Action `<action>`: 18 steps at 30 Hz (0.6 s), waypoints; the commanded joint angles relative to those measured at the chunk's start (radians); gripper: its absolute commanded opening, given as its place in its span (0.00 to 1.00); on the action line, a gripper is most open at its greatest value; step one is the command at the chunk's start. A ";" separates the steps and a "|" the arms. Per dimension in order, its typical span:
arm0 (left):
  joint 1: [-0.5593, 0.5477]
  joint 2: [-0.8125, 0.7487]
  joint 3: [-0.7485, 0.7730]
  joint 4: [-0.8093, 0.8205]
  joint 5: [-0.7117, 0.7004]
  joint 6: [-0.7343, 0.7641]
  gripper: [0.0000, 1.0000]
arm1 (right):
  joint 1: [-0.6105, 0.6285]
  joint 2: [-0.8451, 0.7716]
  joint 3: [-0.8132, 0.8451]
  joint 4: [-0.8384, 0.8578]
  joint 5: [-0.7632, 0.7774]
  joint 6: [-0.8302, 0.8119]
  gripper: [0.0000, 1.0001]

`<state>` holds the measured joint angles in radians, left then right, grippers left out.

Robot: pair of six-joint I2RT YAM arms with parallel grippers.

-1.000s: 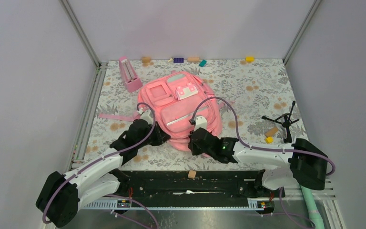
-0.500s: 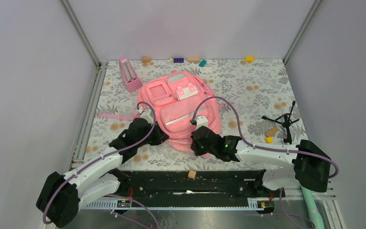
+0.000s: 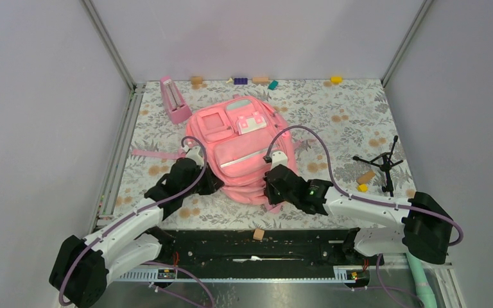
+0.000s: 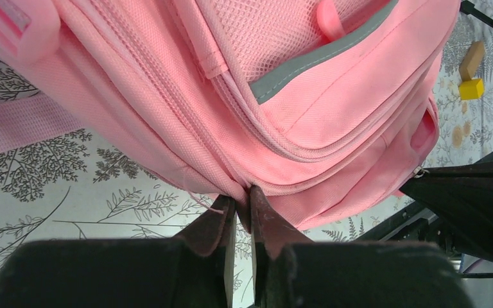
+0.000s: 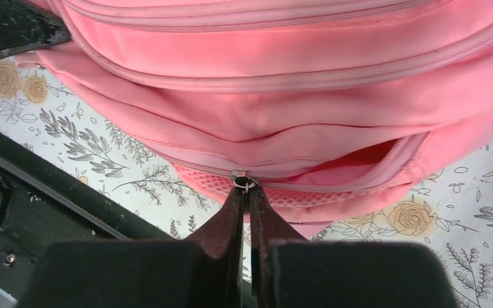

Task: Pack the student bag
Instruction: Zip the student bag at the center of the board.

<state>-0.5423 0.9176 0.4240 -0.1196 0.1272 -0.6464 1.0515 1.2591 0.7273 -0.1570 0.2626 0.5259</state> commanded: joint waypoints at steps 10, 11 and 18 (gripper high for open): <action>0.069 -0.066 0.043 -0.066 -0.078 0.102 0.00 | -0.069 0.033 -0.016 -0.029 0.043 -0.028 0.00; 0.071 -0.069 0.045 -0.073 -0.080 0.103 0.00 | -0.073 0.033 -0.020 -0.030 0.043 -0.026 0.00; 0.092 -0.104 0.042 -0.101 -0.096 0.114 0.00 | -0.113 0.008 -0.068 -0.029 0.043 -0.030 0.00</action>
<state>-0.4820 0.8543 0.4240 -0.1879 0.1257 -0.5983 0.9913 1.2854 0.7074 -0.1215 0.2386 0.5190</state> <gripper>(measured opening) 0.086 0.029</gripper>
